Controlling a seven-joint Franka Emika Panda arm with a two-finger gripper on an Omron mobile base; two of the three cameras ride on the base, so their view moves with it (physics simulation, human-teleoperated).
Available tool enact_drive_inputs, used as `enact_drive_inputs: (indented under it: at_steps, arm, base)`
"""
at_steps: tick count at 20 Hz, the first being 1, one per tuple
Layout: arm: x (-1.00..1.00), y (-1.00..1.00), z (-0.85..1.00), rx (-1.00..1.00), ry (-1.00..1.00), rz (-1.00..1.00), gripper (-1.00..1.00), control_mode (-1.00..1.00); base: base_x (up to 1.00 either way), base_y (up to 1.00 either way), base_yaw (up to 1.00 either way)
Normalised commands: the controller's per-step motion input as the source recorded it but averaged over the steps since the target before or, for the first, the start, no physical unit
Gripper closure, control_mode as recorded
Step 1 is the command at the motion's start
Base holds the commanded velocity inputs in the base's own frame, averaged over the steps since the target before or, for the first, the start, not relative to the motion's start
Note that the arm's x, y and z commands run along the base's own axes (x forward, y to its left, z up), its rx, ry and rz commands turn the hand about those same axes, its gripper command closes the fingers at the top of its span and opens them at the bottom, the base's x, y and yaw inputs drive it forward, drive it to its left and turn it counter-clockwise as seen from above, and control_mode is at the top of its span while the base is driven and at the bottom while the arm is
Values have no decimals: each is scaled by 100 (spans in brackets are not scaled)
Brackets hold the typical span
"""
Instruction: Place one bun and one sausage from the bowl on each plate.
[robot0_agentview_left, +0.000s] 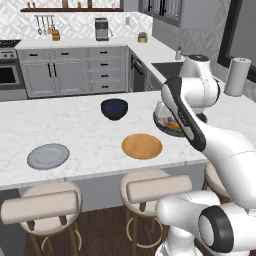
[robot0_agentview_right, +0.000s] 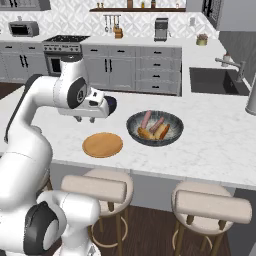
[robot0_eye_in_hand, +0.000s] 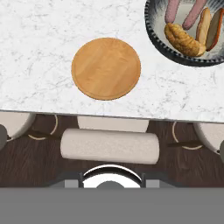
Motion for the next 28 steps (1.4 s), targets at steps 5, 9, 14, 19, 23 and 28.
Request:
enact_drive_inputs:
  at_steps: [5, 9, 14, 19, 23, 28]
  arm:
    - [0, -40, -5, 2, -10, -1, -100, -100]
    - [0, -80, -26, 0, -6, 0, -100, -100]
    - [0, -59, -32, -9, 1, -1, -100, -100]
    - [27, -59, -19, -1, 2, -1, -100, -100]
    - [64, -56, -13, 2, 3, 0, -100, -100]
    - [58, -11, -19, 1, 0, 8, -100, -100]
  base:
    - [0, 0, 0]
    - [0, 0, 0]
    - [0, 0, 0]
    - [0, 0, 0]
    - [0, 0, 0]
    - [0, 0, 0]
